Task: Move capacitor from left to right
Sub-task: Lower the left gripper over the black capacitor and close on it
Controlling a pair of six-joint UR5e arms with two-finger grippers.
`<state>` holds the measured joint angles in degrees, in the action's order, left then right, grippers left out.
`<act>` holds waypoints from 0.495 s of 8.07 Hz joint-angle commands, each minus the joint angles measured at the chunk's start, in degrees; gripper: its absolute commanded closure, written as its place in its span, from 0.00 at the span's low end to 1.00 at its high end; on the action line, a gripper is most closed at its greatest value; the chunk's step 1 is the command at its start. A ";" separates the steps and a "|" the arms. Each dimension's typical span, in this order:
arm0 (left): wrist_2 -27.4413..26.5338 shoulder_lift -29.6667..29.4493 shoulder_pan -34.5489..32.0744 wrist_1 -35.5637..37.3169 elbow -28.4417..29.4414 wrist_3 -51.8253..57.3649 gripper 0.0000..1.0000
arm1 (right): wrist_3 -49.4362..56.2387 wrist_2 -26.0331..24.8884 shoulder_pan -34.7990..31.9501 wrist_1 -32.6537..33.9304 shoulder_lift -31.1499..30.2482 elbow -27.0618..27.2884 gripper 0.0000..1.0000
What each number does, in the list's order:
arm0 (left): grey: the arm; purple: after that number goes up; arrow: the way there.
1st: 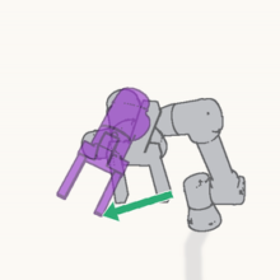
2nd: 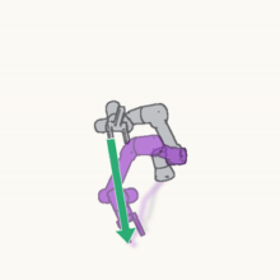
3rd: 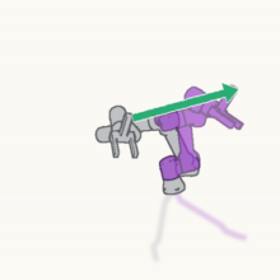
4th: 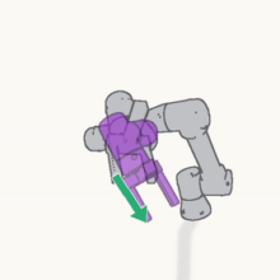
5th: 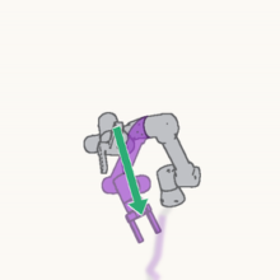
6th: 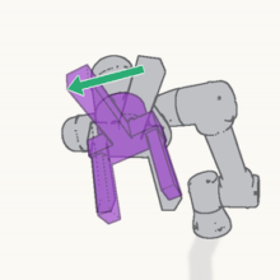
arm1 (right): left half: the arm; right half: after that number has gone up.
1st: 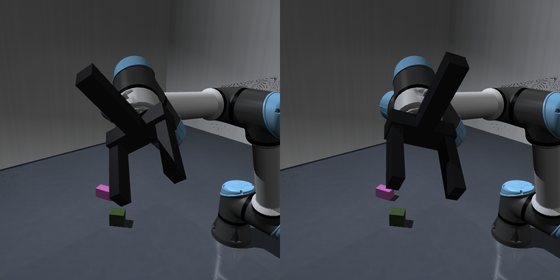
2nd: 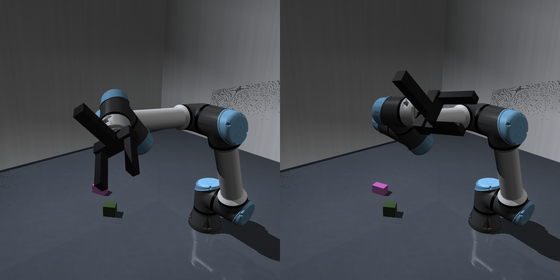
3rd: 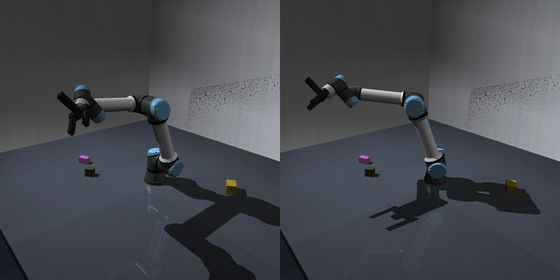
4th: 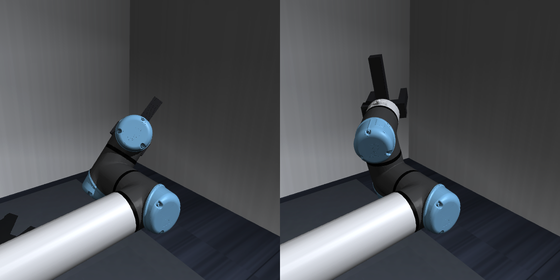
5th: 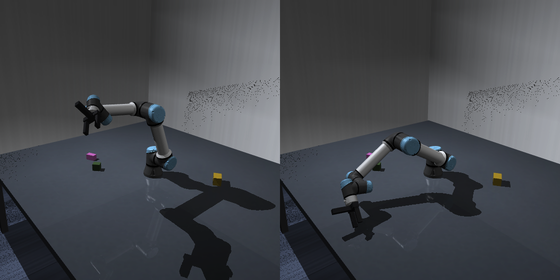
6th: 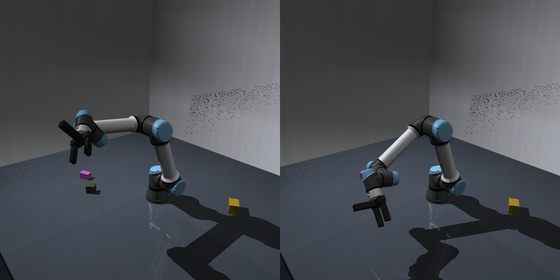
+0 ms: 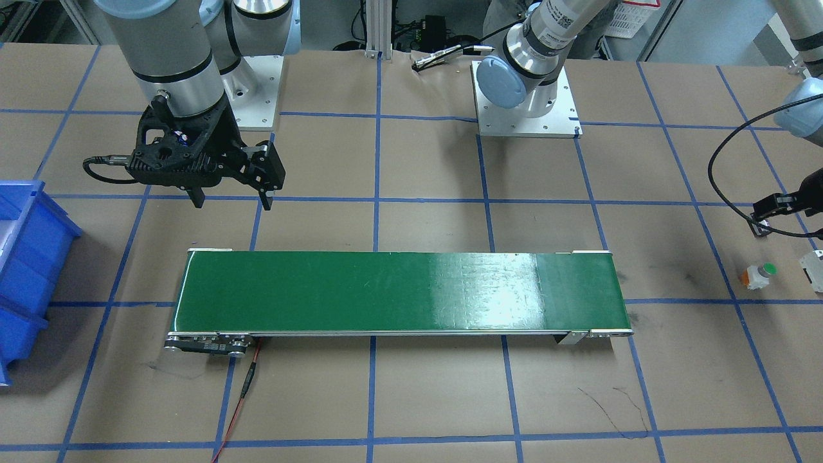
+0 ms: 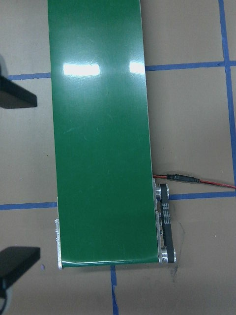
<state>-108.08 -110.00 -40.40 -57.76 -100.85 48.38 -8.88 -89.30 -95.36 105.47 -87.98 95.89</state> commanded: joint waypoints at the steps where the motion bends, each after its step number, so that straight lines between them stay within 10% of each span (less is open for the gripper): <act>1: -0.82 -2.39 1.37 1.15 -0.40 3.29 0.01 | 0.00 0.00 0.00 -0.09 -0.09 0.00 0.00; 4: 1.54 -4.86 5.15 3.00 -0.31 6.02 0.01 | 0.00 0.00 0.00 0.00 -0.09 0.00 0.00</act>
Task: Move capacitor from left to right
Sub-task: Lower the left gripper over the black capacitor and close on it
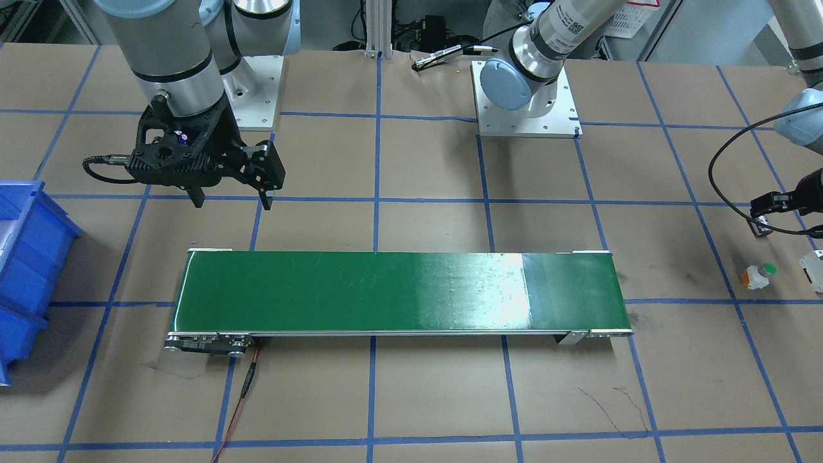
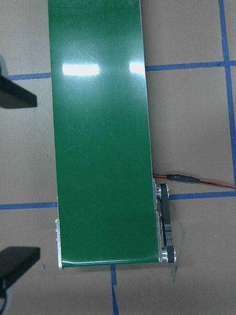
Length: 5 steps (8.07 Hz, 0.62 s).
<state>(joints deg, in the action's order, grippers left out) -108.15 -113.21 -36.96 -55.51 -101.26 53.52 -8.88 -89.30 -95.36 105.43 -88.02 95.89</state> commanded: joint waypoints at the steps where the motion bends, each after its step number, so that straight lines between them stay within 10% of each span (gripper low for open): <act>1: 1.98 -2.45 2.33 2.23 -0.08 0.89 0.02 | 0.00 0.00 0.00 -0.05 -0.04 0.00 0.00; 5: 8.11 -5.53 4.88 5.14 -0.51 1.24 0.06 | 0.00 -0.70 0.00 -0.05 0.04 0.00 0.00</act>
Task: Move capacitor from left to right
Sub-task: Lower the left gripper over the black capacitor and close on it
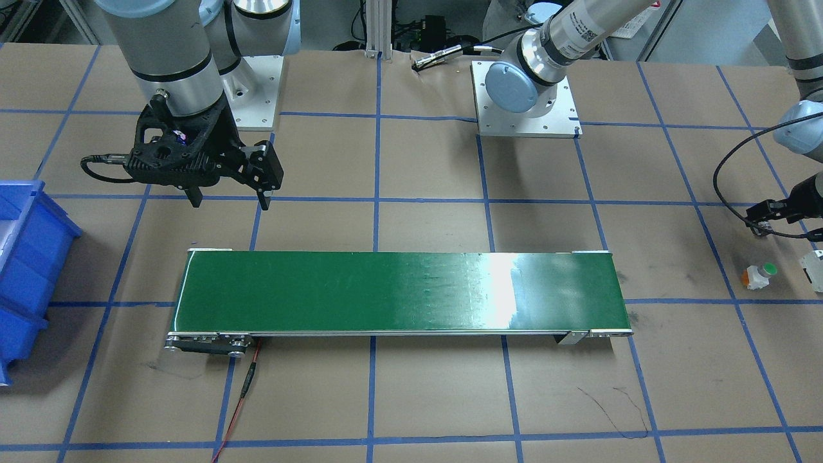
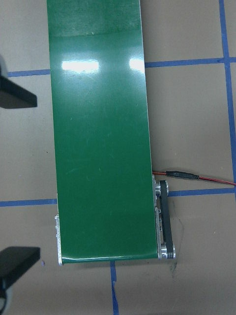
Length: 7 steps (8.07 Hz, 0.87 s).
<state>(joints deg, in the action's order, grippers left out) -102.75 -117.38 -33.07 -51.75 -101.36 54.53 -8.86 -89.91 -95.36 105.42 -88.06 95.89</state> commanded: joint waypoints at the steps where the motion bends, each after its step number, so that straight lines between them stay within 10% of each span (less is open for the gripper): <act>1: 2.82 -1.36 2.21 1.74 -1.37 1.10 0.05 | -0.01 -0.09 0.00 -0.03 0.08 0.00 0.00; 5: 2.03 -1.45 2.40 3.14 -2.61 1.46 0.06 | 0.07 -0.09 0.00 0.05 -0.01 0.00 0.00; 7: 1.24 -1.45 2.23 3.32 -2.61 1.63 0.27 | -0.01 -0.09 0.00 0.05 -0.01 0.00 0.00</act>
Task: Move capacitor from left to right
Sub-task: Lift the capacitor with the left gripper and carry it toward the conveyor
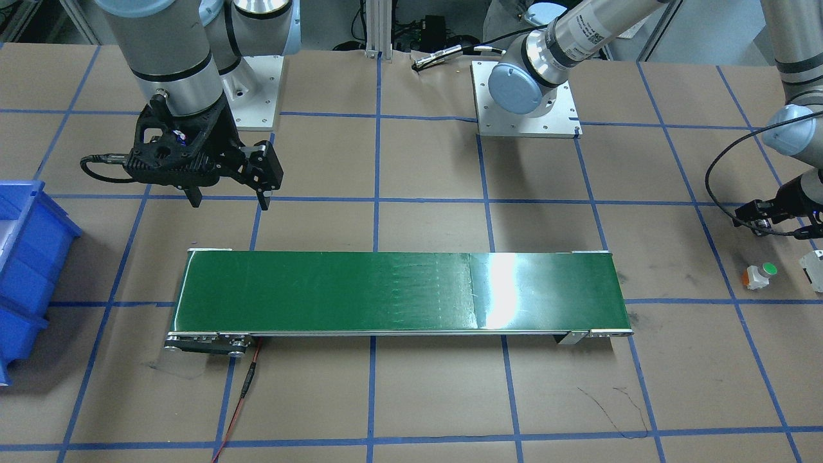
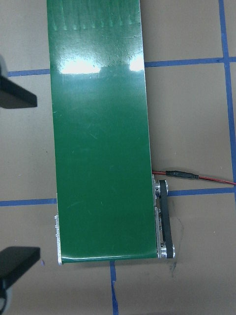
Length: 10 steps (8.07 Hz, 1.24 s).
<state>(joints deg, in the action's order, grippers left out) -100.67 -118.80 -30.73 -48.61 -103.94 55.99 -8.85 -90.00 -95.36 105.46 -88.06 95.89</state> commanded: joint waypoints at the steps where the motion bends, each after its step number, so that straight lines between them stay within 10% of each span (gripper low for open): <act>1: -2.41 -0.03 -0.47 0.18 -0.04 0.08 0.45 | -0.03 -0.09 0.00 0.00 -0.01 0.00 0.00; 2: -2.51 -0.03 -0.56 0.27 -0.04 0.08 0.51 | -0.03 -0.09 0.00 0.00 -0.01 0.00 0.00; 4: -3.56 0.06 -0.83 0.27 -0.04 0.17 1.00 | -0.03 -0.09 0.00 0.00 -0.01 0.00 0.00; 10: -3.13 6.89 -8.61 2.12 0.13 -14.26 1.00 | -0.03 0.00 0.00 0.00 -0.01 0.00 0.00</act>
<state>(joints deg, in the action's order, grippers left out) -104.36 -116.13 -33.91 -47.06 -104.04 51.72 -8.88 -90.06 -95.36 105.47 -88.06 95.89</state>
